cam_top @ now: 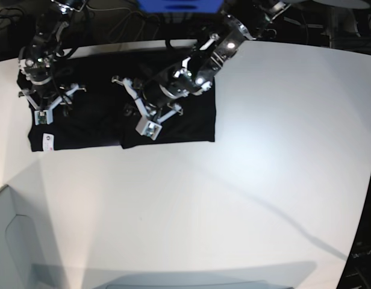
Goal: Fold the T-shirt properly
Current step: 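Fold the strip end with the left gripper toward the right gripper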
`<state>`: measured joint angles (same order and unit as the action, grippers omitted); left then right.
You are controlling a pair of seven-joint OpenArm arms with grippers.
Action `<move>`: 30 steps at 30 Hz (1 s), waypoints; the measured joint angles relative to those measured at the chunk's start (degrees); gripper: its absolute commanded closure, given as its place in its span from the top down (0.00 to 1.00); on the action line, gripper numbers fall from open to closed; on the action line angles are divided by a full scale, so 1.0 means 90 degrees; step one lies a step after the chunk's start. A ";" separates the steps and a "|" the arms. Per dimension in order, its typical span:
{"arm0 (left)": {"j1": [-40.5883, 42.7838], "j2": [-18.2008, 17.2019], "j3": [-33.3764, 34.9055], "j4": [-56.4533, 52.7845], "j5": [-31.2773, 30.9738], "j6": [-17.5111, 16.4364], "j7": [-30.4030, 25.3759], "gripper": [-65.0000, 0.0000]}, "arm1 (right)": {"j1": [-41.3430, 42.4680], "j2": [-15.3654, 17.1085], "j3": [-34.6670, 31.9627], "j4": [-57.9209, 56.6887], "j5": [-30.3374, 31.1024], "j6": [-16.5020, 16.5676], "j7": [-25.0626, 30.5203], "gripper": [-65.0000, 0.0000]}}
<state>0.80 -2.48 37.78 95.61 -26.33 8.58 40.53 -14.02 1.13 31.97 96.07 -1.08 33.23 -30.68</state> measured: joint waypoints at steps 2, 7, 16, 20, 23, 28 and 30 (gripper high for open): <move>-0.0119 -0.0019 0.0005 -0.0056 -0.0005 0.0002 0.0049 0.00 | -0.0002 0.0000 0.0000 0.0002 0.0000 0.0000 0.0000 0.50; -0.0138 -0.0019 0.0000 -0.0056 -0.0010 0.0002 0.0002 0.20 | -0.0017 0.0000 0.0000 0.0002 0.0000 0.0000 -0.0002 0.50; 0.0104 -0.0085 -0.0095 0.0945 -0.0007 0.0012 0.0005 0.49 | -0.0019 -0.0002 0.0000 0.0005 0.0000 0.0000 -0.0019 0.50; 0.0476 -0.0673 -0.0627 0.1404 -0.0066 -0.0024 -0.0002 0.46 | -0.0010 0.0000 0.0000 0.0007 0.0000 -0.0002 -0.0022 0.50; 0.0721 -0.1224 -0.0993 0.1435 0.0022 0.0027 0.0039 0.42 | 0.0012 -0.0002 0.0000 0.0010 0.0000 -0.0002 -0.0022 0.50; 0.0738 -0.1472 -0.0959 0.1277 -0.0005 0.0022 -0.0005 0.40 | 0.0002 -0.0019 0.0000 0.0007 0.0000 0.0000 -0.0022 0.50; 0.0675 -0.1464 -0.0716 0.1195 -0.0010 0.0022 0.0002 0.40 | 0.0017 -0.0019 0.0000 0.0007 -0.0002 -0.0002 -0.0015 0.50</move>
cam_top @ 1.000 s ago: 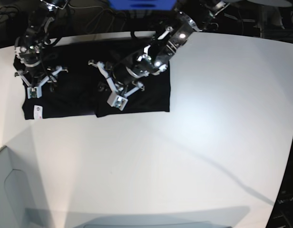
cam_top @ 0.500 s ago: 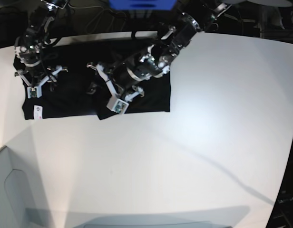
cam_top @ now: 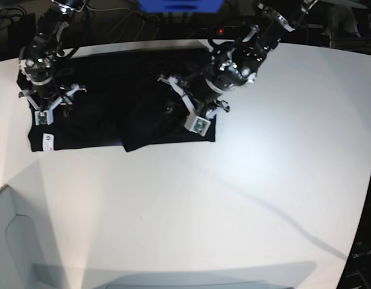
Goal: Fold the T-shirt properly
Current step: 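Fold the strip end with the left gripper toward the right gripper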
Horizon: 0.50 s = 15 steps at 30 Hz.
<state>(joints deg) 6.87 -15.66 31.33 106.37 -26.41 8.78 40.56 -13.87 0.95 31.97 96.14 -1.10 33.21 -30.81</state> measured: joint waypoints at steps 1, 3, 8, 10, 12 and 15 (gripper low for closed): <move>-0.0041 0.0034 0.0160 -0.0063 -0.0002 -0.0002 -0.0005 0.40 | -0.0002 0.0002 0.0000 0.0000 0.0002 0.0000 -0.0002 0.50; -0.0296 0.0182 0.0607 -0.0323 -0.0034 -0.0012 0.0066 0.40 | 0.0000 0.0002 -0.0002 0.0000 0.0000 0.0002 0.0000 0.50; -0.0974 0.0600 0.1700 -0.1379 -0.0002 -0.0044 0.0034 0.40 | 0.0002 0.0012 -0.0005 0.0000 0.0002 0.0002 0.0019 0.50; -0.1129 0.0811 0.1965 -0.1542 0.0005 -0.0039 0.0005 0.40 | 0.0000 0.0019 0.0000 0.0002 0.0000 0.0000 0.0019 0.50; -0.1234 0.1117 0.2101 -0.1603 -0.0027 -0.0041 0.0017 0.40 | -0.0002 0.0017 0.0000 0.0002 0.0000 0.0002 0.0015 0.50; -0.1343 0.1503 0.2113 -0.1610 -0.0017 -0.0044 -0.0063 0.40 | 0.0000 0.0019 0.0010 0.0002 0.0002 0.0002 0.0019 0.51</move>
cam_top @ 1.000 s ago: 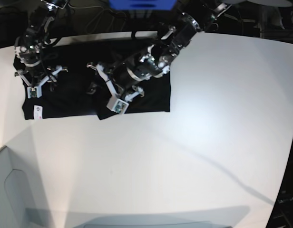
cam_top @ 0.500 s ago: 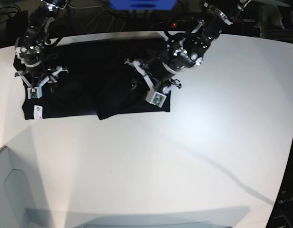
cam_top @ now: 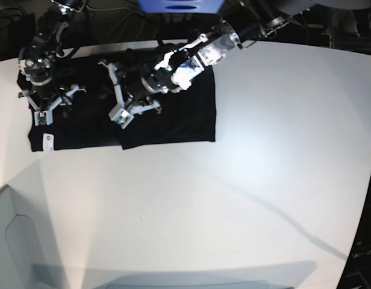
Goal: Fold the T-shirt properly
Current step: 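Fold the strip end with the left gripper toward the right gripper, then move the left gripper to the folded edge and grasp it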
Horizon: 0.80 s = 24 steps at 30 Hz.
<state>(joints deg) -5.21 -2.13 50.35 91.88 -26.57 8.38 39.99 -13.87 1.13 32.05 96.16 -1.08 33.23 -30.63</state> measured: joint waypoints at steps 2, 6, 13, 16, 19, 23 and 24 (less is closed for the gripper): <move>-0.0007 0.0109 -0.0029 0.0000 -0.0002 0.0000 0.0007 0.40 | 0.0000 0.0000 0.0022 0.0000 0.0000 -0.0002 0.0002 0.51; -0.0063 0.0061 -0.0027 0.0017 -0.0002 0.0000 0.0066 0.40 | 0.0204 -0.0039 0.0238 0.0007 0.0007 -0.0005 0.0027 0.51; 0.0345 -0.1231 -0.1683 0.1129 0.0005 0.0002 0.0017 0.40 | 0.0180 0.0007 0.0498 0.0743 0.0000 -0.0002 0.0000 0.54; 0.0828 -0.1540 -0.2800 0.1287 0.0019 0.0007 0.0036 0.40 | 0.0248 0.0024 0.0474 0.0767 0.0044 -0.0002 0.0010 0.63; 0.1146 -0.1545 -0.3674 0.1212 -0.0005 -0.0002 0.0053 0.40 | 0.0430 0.0143 0.0636 0.0529 0.0007 -0.0005 -0.0027 0.68; 0.1268 -0.1520 -0.3946 0.0828 -0.0005 -0.0002 0.0051 0.40 | 0.0828 0.0291 0.0974 -0.0051 0.0022 -0.0002 -0.0039 0.68; 0.1270 -0.1486 -0.3946 0.0712 -0.0029 -0.0005 0.0053 0.40 | 0.0852 0.0367 0.1025 -0.0177 0.0044 -0.0005 -0.0017 0.68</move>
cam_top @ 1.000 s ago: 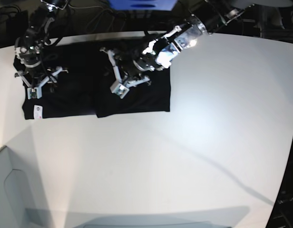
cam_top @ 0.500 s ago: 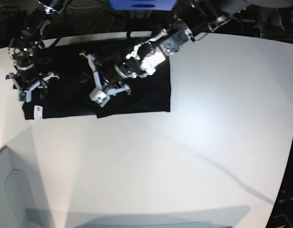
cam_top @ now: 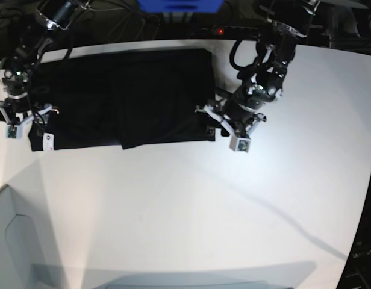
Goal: Fold the T-shirt properly
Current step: 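Move the left gripper to the folded edge and grasp it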
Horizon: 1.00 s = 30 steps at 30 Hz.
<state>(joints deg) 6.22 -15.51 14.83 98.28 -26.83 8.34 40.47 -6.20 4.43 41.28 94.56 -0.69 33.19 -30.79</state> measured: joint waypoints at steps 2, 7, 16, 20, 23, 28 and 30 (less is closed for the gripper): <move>-0.0005 0.0015 0.0015 -0.0287 -0.0017 -0.0019 -0.0005 0.40 | -0.0022 0.0114 0.0078 -0.0228 -0.0039 0.0002 -0.0002 0.68; -0.0070 0.0221 -0.0053 -0.0697 0.0053 -0.0022 -0.0189 0.40 | -0.0114 0.0158 0.0092 -0.0391 -0.0041 0.0002 -0.0029 0.68; -0.0323 0.0352 -0.0007 -0.0969 0.0012 -0.0046 -0.0236 0.40 | -0.0236 0.0134 0.0080 -0.0311 -0.0046 0.0002 -0.0061 0.68; -0.0321 0.0352 -0.0007 -0.0969 0.0007 -0.0046 -0.0236 0.40 | -0.0325 0.0165 0.0100 0.0347 -0.0022 0.0005 -0.0012 0.68; -0.0321 0.0352 -0.0007 -0.0969 0.0007 -0.0046 -0.0238 0.40 | -0.0415 0.0124 0.0044 0.0629 0.0022 0.0002 -0.0012 0.69; -0.0306 0.0347 -0.0010 -0.0950 0.0005 -0.0046 -0.0236 0.40 | -0.0432 -0.0034 0.0036 0.0219 0.0053 0.0010 -0.0007 0.69; -0.0304 0.0342 -0.0015 -0.0945 0.0005 -0.0046 -0.0233 0.40 | -0.0449 -0.0034 0.0041 -0.0117 0.0005 0.0109 -0.0027 0.69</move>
<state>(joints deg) 3.49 -12.43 14.70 89.78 -26.79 7.92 38.37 -10.24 4.12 41.65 93.51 -0.64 34.17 -31.03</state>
